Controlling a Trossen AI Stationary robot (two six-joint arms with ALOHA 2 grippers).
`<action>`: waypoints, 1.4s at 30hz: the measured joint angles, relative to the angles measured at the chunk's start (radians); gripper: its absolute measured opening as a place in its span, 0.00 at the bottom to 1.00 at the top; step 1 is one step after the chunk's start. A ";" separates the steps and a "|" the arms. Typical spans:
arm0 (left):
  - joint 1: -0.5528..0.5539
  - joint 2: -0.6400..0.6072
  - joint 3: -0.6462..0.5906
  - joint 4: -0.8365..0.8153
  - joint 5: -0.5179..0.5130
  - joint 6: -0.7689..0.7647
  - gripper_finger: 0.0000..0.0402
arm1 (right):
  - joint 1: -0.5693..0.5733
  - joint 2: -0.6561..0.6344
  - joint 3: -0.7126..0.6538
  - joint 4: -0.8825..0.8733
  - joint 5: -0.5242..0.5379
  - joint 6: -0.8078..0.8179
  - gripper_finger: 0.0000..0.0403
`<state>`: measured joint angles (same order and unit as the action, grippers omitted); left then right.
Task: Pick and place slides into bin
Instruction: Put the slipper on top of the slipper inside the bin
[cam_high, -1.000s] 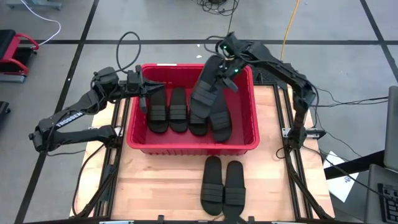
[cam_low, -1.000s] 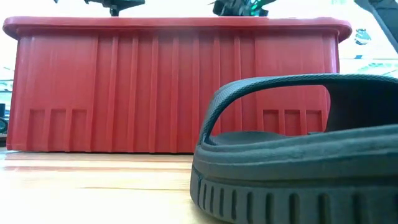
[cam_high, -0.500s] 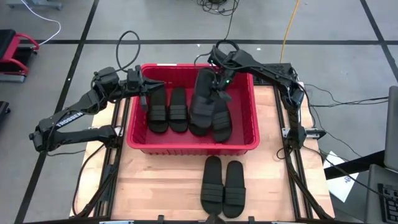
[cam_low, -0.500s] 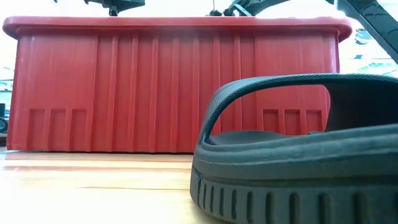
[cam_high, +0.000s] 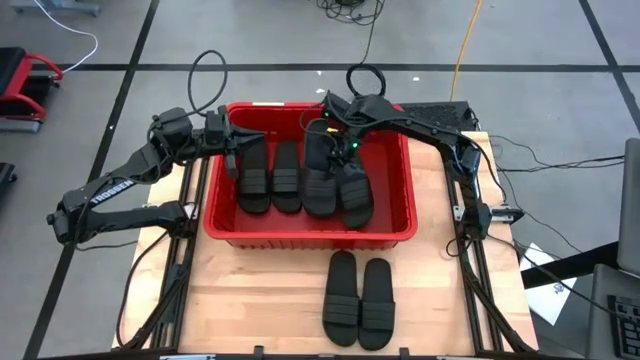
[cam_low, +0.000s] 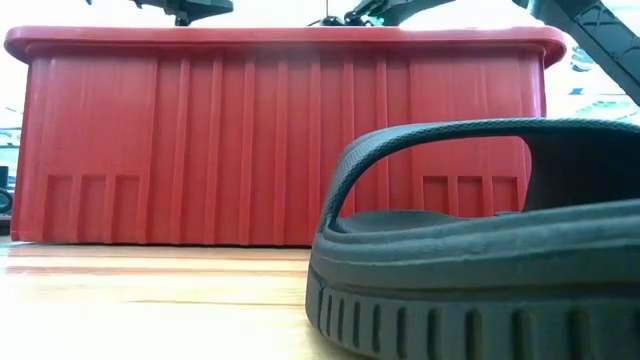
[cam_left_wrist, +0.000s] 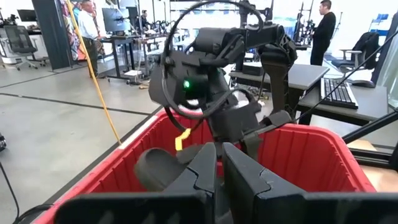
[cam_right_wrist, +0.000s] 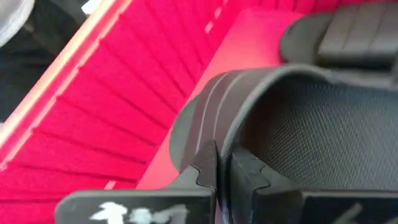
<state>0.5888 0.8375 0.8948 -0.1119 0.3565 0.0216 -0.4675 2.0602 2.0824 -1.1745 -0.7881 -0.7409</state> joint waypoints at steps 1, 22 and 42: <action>0.000 0.000 0.000 -0.005 0.000 0.001 0.06 | 0.001 0.000 0.001 0.012 -0.005 0.005 0.01; 0.000 0.000 0.000 -0.034 0.001 0.002 0.06 | -0.013 0.142 0.001 -0.030 -0.131 0.080 0.01; 0.000 0.000 0.000 -0.035 0.001 0.004 0.06 | -0.054 0.147 0.001 -0.151 -0.131 -0.086 0.01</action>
<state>0.5888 0.8375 0.8948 -0.1467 0.3573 0.0260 -0.5212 2.2074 2.0838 -1.3252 -0.9190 -0.8273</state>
